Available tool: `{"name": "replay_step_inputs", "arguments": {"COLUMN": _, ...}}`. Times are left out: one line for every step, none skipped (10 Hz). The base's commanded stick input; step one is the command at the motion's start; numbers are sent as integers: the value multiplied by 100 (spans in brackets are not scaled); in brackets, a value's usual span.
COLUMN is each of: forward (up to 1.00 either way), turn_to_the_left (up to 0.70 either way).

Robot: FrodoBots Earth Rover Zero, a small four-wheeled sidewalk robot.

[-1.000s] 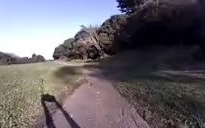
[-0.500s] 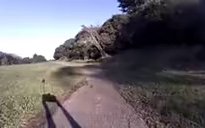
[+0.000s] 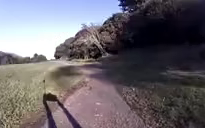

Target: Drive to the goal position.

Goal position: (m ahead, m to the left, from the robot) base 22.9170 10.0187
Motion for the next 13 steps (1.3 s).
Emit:
{"name": "replay_step_inputs", "arguments": {"forward": 50, "turn_to_the_left": 0}}
{"name": "replay_step_inputs", "arguments": {"forward": 50, "turn_to_the_left": 0}}
{"name": "replay_step_inputs", "arguments": {"forward": 50, "turn_to_the_left": 0}}
{"name": "replay_step_inputs", "arguments": {"forward": 50, "turn_to_the_left": 0}}
{"name": "replay_step_inputs", "arguments": {"forward": 50, "turn_to_the_left": 0}}
{"name": "replay_step_inputs", "arguments": {"forward": 50, "turn_to_the_left": 0}}
{"name": "replay_step_inputs", "arguments": {"forward": 50, "turn_to_the_left": 0}}
{"name": "replay_step_inputs", "arguments": {"forward": 50, "turn_to_the_left": 0}}
{"name": "replay_step_inputs", "arguments": {"forward": 50, "turn_to_the_left": 0}}
{"name": "replay_step_inputs", "arguments": {"forward": 50, "turn_to_the_left": 0}}
{"name": "replay_step_inputs", "arguments": {"forward": 50, "turn_to_the_left": 0}}
{"name": "replay_step_inputs", "arguments": {"forward": 50, "turn_to_the_left": 0}}
{"name": "replay_step_inputs", "arguments": {"forward": 50, "turn_to_the_left": 0}}
